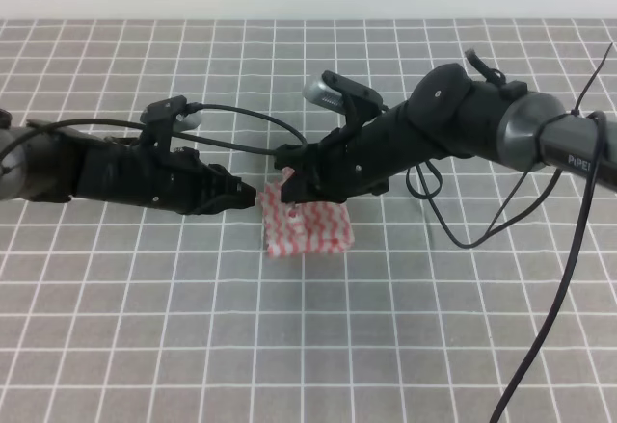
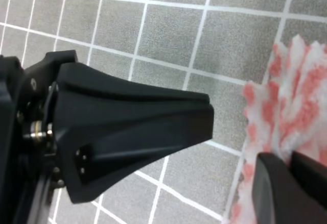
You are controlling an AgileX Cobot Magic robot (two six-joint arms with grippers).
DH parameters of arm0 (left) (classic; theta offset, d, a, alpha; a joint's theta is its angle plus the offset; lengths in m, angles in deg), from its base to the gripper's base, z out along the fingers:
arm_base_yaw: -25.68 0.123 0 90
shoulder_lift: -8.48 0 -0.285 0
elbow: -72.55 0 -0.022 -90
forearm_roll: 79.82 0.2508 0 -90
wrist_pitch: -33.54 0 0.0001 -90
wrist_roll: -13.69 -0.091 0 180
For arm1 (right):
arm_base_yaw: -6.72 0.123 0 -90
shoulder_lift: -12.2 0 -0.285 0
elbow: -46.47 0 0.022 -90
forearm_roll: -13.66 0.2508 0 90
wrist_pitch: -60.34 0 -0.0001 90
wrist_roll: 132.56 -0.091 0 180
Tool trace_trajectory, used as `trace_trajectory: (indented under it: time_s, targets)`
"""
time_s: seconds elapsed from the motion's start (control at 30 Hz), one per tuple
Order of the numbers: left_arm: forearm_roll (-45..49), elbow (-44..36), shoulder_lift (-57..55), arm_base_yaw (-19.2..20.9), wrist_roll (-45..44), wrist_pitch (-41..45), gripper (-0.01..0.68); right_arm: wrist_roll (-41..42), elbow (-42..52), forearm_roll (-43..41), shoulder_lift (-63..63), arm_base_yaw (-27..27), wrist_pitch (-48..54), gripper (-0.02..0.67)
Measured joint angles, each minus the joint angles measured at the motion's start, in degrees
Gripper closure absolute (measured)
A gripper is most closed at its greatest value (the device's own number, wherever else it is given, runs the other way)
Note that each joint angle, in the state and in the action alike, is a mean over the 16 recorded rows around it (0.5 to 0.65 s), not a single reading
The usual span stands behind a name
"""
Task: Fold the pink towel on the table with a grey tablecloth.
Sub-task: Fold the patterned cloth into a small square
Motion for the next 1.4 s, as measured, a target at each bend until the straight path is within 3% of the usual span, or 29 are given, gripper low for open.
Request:
trace_trajectory:
  time_s: [0.17,0.57,0.7,1.03,1.4]
  targets:
    - [-0.01,0.01,0.04,0.0,-0.01,0.09,0.675,0.01,0.0,-0.28,0.09,0.0,-0.31,0.621]
    - [-1.31,0.01,0.36,-0.01,-0.09,1.19,0.675,0.04,0.0,0.19,0.17,-0.2,-0.05,0.447]
    - [-2.55,0.15,0.71,-0.41,-0.44,2.77,0.675,0.07,0.0,-0.05,0.17,-1.21,0.89,0.424]
    - [-3.39,0.74,1.31,-5.02,-1.26,5.05,0.676,0.13,0.0,-1.92,0.17,-6.02,8.72,0.531]
    - [2.23,0.94,1.18,-9.61,-0.03,0.45,0.676,0.13,0.0,-4.38,0.17,-8.15,17.3,0.652]
